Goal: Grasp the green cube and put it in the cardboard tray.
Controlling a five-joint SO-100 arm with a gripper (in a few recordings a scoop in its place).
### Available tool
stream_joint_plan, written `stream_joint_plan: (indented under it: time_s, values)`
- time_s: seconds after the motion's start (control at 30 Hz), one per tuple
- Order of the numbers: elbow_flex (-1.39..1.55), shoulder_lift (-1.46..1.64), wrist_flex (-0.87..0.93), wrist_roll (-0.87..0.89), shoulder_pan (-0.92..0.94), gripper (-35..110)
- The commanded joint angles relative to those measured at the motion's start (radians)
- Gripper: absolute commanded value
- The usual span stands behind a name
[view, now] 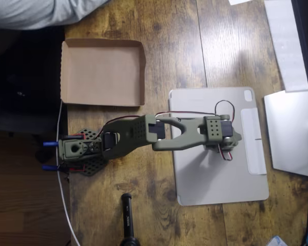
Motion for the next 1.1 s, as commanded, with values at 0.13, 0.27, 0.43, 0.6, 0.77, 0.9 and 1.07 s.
stream_joint_plan:
  time_s: [0.13,0.27,0.43,0.6,0.77,0.9,1.07]
  values:
    - [0.002,0.080,-0.014,-0.017,0.011,25]
    - [0.018,0.078,-0.032,-0.025,0.012,16]
    - [0.052,0.091,-0.072,-0.014,0.014,12]
    - [0.066,0.114,-0.086,-0.014,0.015,11]
    - [0.055,0.126,-0.086,-0.023,0.014,11]
    - [-0.066,0.104,0.078,0.006,-0.035,11]
    - [-0.281,0.112,0.380,0.091,-0.199,11]
